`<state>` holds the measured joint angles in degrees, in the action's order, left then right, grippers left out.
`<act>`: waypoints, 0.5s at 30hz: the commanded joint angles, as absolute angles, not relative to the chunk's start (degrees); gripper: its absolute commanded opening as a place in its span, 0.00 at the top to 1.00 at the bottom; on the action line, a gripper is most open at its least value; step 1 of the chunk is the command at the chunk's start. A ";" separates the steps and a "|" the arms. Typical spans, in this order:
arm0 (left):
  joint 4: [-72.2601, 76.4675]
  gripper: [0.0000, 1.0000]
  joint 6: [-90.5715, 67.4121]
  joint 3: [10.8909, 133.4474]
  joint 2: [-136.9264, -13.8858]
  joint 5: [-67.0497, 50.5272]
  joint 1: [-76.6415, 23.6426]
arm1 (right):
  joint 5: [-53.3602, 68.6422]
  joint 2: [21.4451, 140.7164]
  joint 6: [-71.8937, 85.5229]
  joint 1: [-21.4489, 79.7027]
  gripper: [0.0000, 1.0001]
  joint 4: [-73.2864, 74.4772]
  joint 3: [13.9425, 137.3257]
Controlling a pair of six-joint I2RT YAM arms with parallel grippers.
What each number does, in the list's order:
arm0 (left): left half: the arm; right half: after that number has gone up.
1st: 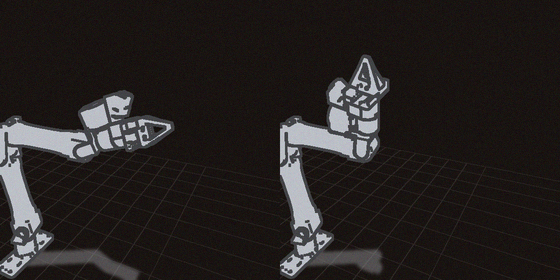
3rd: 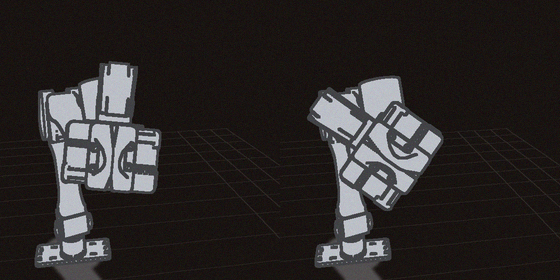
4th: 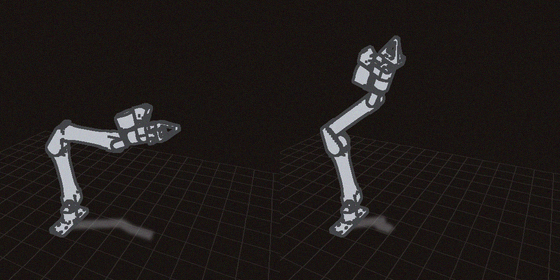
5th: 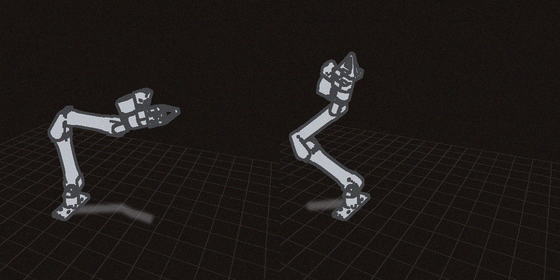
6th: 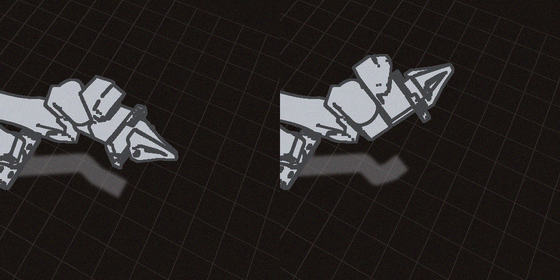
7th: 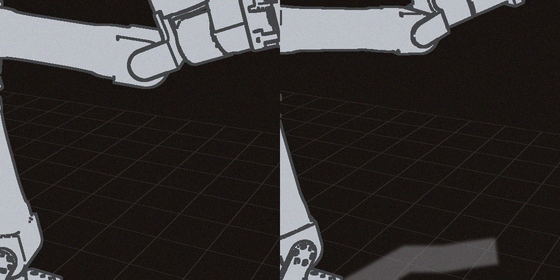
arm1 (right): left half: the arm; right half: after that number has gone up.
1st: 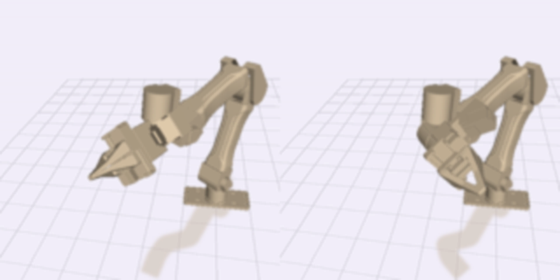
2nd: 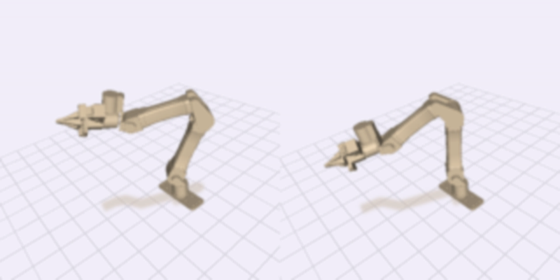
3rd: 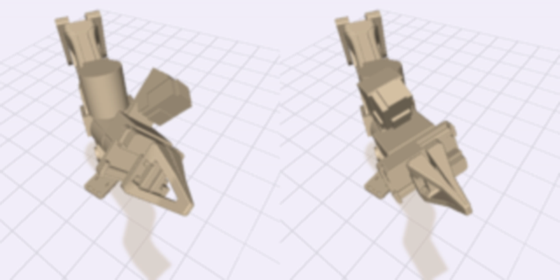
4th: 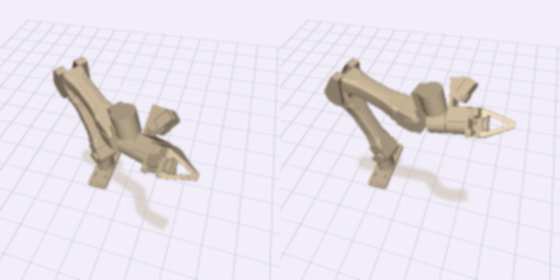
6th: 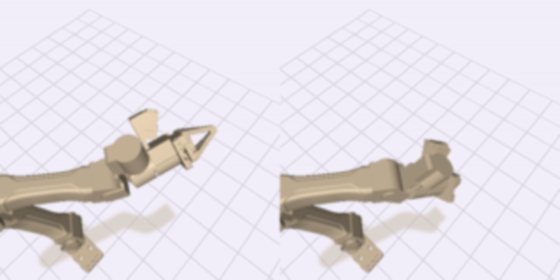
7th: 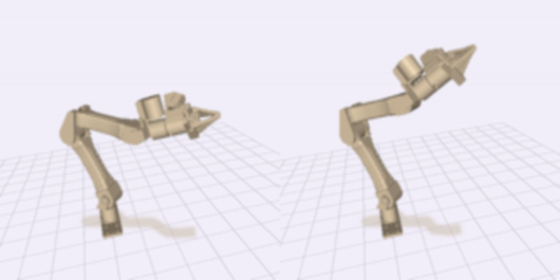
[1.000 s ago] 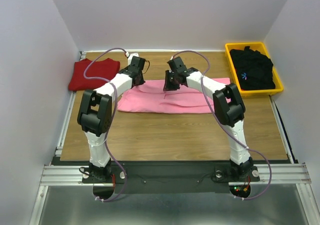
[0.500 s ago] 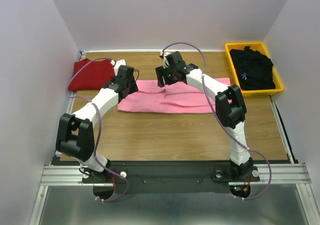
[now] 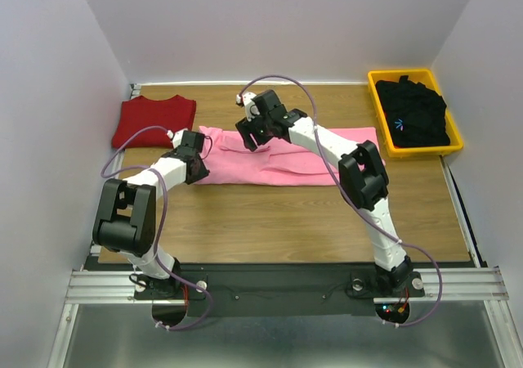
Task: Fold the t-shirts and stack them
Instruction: Fold the tshirt
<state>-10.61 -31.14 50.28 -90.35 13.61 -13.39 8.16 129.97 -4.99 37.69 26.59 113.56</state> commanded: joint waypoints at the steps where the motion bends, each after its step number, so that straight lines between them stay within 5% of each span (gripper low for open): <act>1: -9.23 0.66 -32.96 47.91 -90.96 10.82 -12.75 | 7.74 131.22 -8.61 37.27 0.28 25.84 115.05; 15: -10.37 0.67 -34.45 40.61 -88.68 9.32 -11.08 | 2.99 134.73 -12.21 37.44 0.28 25.84 114.70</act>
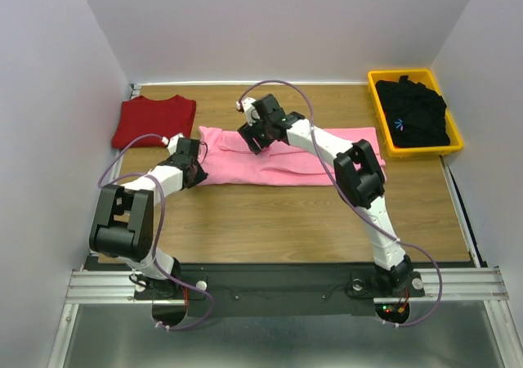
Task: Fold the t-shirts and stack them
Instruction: Fold the tshirt
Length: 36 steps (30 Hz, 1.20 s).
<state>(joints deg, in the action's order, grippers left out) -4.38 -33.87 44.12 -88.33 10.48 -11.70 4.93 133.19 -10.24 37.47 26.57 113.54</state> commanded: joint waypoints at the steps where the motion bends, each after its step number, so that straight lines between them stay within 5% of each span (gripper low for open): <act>1: -10.37 0.67 -34.63 40.43 -88.51 9.23 -10.99 | 2.81 134.91 -12.48 37.35 0.28 25.84 114.44; 36: -10.81 0.68 -34.45 38.23 -86.84 8.44 -10.81 | -9.32 138.08 -6.07 31.82 0.30 23.73 122.34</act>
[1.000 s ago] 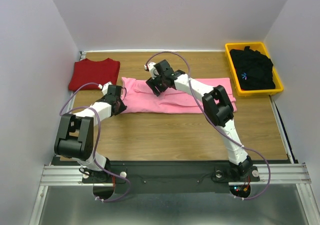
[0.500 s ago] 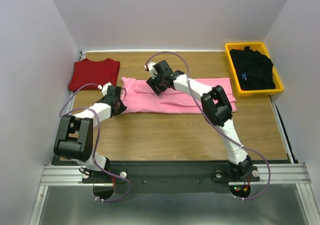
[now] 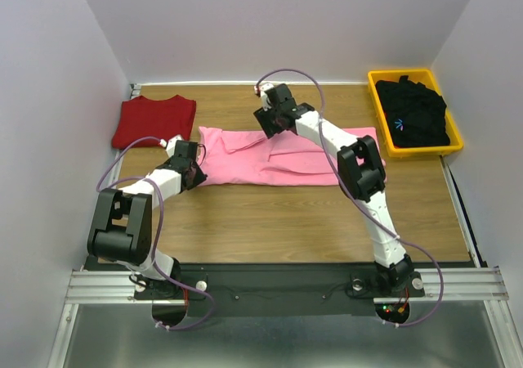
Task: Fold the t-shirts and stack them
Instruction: Fold the tshirt
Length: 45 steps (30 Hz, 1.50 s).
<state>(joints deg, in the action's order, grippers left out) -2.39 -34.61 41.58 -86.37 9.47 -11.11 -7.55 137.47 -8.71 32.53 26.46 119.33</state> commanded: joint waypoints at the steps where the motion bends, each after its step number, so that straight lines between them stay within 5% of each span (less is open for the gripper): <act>1: -10.72 0.68 -34.45 38.23 -86.75 8.18 -10.72 | -9.66 137.82 -5.37 31.64 0.31 23.73 122.69; 5: -11.51 0.66 -33.84 38.84 -85.00 8.09 -10.81 | -7.05 135.54 -4.83 31.73 0.31 23.64 121.38; 10: -13.18 0.44 -31.21 42.88 -77.80 9.93 -11.16 | -5.45 129.30 -3.43 31.64 0.29 23.55 115.24; 17: -14.23 0.16 -25.49 54.04 -78.39 13.01 -16.34 | -8.87 117.35 -1.67 31.12 0.11 23.64 101.01; 29: -10.81 0.13 -30.93 66.88 -95.00 8.61 -18.81 | -16.61 93.28 6.41 27.34 0.03 23.73 75.79; 45: -10.90 0.21 -33.22 81.90 -111.62 3.34 -18.81 | -23.46 79.45 7.91 25.58 0.00 23.91 65.13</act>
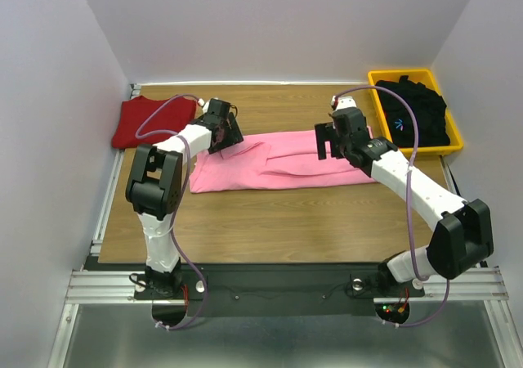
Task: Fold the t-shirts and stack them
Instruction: Fold the tshirt
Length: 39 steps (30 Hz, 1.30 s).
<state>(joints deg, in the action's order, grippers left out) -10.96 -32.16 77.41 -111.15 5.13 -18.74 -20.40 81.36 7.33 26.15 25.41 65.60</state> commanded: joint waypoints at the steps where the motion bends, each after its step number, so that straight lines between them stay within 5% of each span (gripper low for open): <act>1: -11.07 0.21 -33.40 82.44 -111.88 3.25 -18.81 | -23.81 79.28 7.91 25.58 0.00 23.91 65.04; 8: -12.04 0.25 -33.75 86.48 -114.69 3.87 -18.63 | -24.78 78.84 7.82 25.40 0.00 23.99 64.69; 18: -13.45 0.54 -33.22 86.49 -116.19 5.97 -17.05 | -24.87 78.93 7.91 25.31 0.00 24.08 64.16; 33: -12.92 0.54 -32.78 79.02 -110.83 9.05 -13.62 | -23.56 79.54 8.79 25.31 0.01 24.17 63.98; 39: -12.39 0.33 -31.29 76.38 -103.29 9.93 -13.71 | -15.07 79.89 7.13 25.31 0.04 24.69 63.46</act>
<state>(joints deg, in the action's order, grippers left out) -12.75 -32.99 77.49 -111.83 7.84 -13.69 -21.98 80.71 7.97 25.56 25.30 64.05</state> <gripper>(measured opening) 0.600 0.980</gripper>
